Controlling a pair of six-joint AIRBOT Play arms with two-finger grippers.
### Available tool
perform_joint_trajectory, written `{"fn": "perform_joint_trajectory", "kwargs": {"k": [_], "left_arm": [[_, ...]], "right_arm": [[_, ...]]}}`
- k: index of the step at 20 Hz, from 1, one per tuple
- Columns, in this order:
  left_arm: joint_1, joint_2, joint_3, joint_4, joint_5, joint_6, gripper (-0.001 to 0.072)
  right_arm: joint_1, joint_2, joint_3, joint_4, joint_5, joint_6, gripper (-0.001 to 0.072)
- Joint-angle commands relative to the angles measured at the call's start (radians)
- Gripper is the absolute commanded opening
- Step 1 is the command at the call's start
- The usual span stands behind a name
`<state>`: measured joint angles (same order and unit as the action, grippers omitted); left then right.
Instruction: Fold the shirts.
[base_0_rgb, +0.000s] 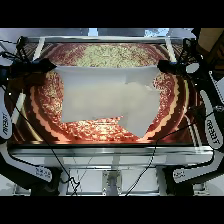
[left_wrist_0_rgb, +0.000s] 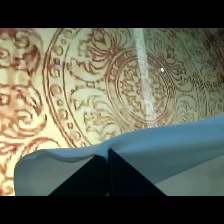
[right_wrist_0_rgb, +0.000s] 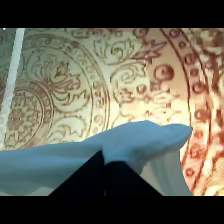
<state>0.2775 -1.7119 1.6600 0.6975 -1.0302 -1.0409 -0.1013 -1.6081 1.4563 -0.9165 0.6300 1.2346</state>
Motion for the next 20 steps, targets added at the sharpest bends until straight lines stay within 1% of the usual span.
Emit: {"fn": "perform_joint_trajectory", "kwargs": {"k": [1, 4, 7, 10, 13, 20], "left_arm": [[0.010, -0.011, -0.001, -0.008, -0.125, -0.014, 0.0010], [0.010, -0.012, -0.035, -0.008, -0.144, -0.021, 0.0010], [0.011, -0.012, -0.116, -0.008, -0.149, -0.028, 0.0010], [0.011, -0.012, -0.217, -0.002, -0.138, -0.024, 0.0011], [0.012, -0.012, -0.286, 0.039, -0.113, -0.028, 0.0012], [0.014, -0.012, -0.291, 0.045, -0.135, -0.037, 0.0014]], "right_arm": [[-0.024, -0.013, -0.002, 0.011, 0.136, -0.013, 0.0020], [-0.031, -0.013, -0.041, 0.011, 0.150, -0.032, 0.0020], [-0.031, -0.013, -0.113, 0.012, 0.140, -0.053, 0.0020], [-0.031, -0.013, -0.181, 0.012, 0.109, -0.055, 0.0021], [-0.031, -0.013, -0.199, 0.011, 0.090, -0.054, 0.0023], [-0.031, -0.013, -0.199, 0.012, 0.100, -0.053, 0.0026]]}}
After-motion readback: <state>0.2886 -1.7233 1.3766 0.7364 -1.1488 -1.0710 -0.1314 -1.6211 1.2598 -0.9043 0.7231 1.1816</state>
